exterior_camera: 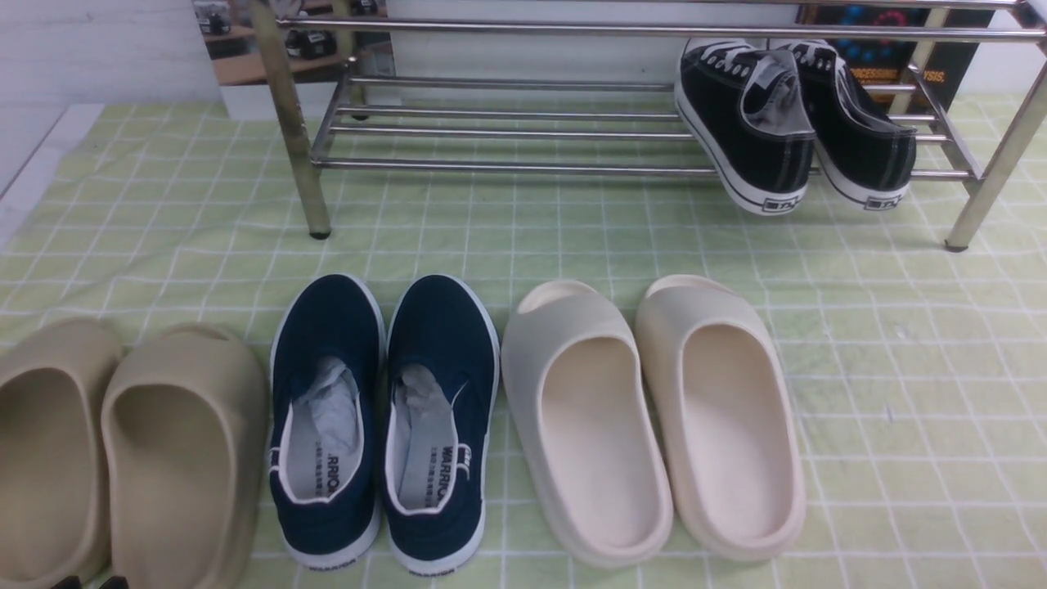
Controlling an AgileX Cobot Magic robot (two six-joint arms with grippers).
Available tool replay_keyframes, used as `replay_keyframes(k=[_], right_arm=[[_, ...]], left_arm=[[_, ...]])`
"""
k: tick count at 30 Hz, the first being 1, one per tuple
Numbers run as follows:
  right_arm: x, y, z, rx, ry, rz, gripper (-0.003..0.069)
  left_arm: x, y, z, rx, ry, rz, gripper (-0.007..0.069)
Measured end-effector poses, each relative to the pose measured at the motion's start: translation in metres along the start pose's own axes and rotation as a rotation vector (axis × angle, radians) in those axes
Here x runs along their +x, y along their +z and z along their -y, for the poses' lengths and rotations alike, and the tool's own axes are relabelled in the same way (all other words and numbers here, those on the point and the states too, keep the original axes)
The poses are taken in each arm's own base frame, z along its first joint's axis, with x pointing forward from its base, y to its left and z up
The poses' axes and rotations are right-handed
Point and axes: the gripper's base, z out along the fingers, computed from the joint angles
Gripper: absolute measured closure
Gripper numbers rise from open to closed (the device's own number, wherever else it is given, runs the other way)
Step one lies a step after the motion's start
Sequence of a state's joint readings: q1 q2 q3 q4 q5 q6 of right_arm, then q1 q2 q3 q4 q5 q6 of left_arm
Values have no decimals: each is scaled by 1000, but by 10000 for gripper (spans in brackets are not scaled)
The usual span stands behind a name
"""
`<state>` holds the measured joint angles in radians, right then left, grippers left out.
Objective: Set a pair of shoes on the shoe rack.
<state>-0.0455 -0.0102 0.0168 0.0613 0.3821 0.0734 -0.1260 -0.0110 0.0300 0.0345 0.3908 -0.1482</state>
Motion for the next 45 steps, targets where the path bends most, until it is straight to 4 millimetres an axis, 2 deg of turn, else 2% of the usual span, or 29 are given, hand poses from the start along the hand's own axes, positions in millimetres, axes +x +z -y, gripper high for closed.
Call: replay_keyframes(k=[6, 14, 29, 36, 45], right_arm=[[0, 0, 3, 57, 22, 6, 655], [0, 0, -1, -22, -3, -6, 650], [0, 0, -2, -26, -4, -6, 640], [0, 0, 2, 10, -120, -2, 634], [0, 0, 2, 17, -141, -2, 629]], left_arm=[[0, 0, 0, 0, 0, 0, 386], [0, 0, 0, 0, 0, 0, 386], [0, 0, 0, 0, 0, 0, 386], [0, 0, 0, 0, 0, 0, 386], [0, 0, 0, 0, 0, 0, 386]])
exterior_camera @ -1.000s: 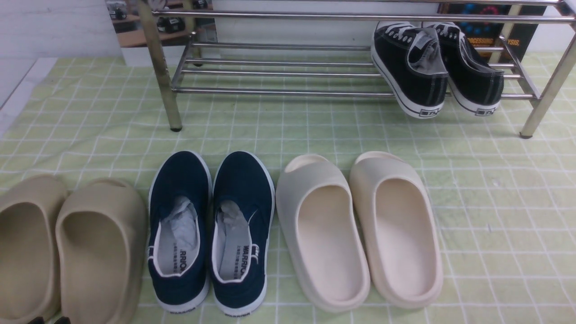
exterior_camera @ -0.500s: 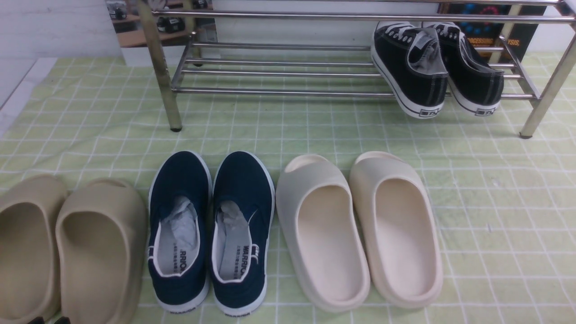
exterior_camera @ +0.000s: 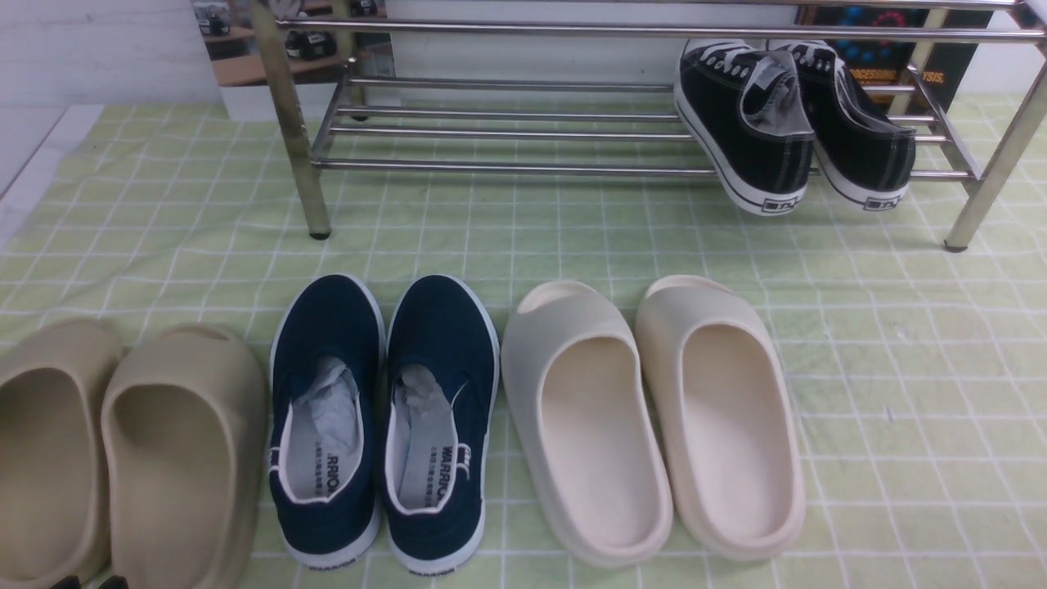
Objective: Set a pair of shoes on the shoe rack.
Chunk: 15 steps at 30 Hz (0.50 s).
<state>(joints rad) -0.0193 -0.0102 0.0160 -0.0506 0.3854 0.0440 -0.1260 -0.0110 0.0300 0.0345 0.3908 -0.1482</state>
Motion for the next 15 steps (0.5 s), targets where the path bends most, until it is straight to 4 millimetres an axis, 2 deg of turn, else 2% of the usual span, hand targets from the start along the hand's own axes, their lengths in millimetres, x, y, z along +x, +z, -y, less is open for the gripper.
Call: replay_keyframes(k=[15], right_arm=[[0, 0, 0, 2, -6, 0, 609]], left_arm=[[0, 0, 0, 0, 0, 0, 386]])
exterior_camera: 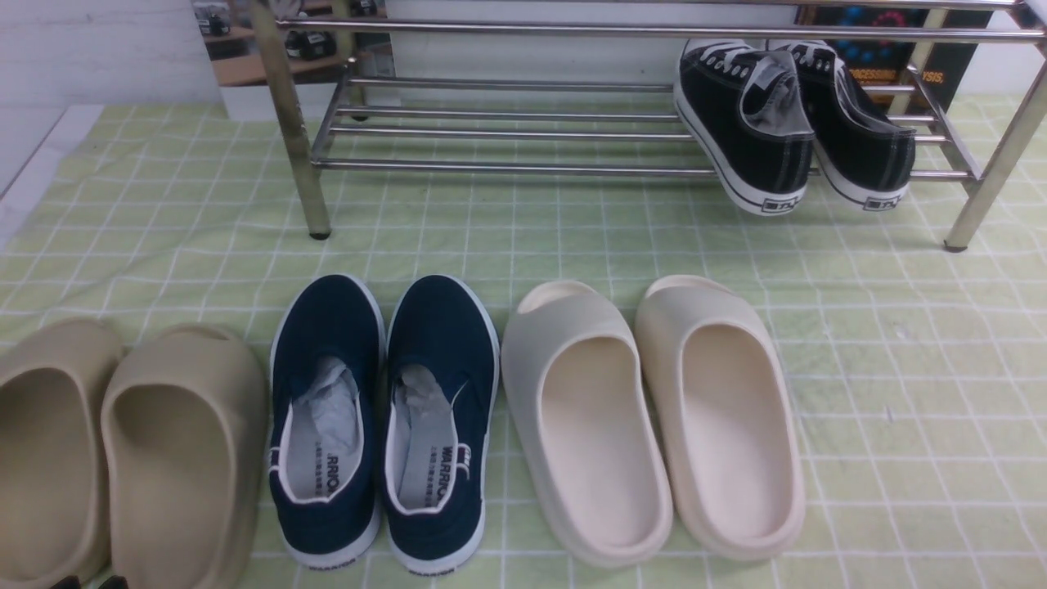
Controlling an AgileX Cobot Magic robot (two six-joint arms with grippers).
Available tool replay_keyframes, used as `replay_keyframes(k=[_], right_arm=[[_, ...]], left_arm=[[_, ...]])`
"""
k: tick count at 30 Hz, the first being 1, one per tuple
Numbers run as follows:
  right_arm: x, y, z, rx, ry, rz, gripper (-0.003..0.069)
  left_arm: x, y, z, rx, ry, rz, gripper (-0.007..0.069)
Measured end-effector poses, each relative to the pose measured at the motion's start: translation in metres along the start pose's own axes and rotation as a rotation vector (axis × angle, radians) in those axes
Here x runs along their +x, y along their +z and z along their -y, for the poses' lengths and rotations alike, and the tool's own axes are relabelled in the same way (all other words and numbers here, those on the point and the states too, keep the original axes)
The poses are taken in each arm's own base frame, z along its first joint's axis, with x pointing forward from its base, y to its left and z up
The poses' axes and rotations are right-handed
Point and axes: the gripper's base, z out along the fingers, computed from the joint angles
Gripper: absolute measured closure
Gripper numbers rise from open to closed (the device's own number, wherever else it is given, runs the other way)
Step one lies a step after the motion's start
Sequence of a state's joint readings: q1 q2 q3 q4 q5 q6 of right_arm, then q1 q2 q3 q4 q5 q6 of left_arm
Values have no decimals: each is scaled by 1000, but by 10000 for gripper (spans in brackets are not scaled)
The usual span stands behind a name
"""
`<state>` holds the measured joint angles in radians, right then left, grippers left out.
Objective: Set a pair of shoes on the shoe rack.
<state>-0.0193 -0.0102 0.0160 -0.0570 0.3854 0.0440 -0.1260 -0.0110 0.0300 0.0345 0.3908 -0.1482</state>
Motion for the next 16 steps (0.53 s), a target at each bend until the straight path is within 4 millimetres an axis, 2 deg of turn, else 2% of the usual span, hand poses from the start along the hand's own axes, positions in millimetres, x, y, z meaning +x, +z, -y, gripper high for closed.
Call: replay_keyframes(k=[16], right_arm=[[0, 0, 0, 0, -1, 0, 587]], left_arm=[[0, 0, 0, 0, 0, 0, 386]])
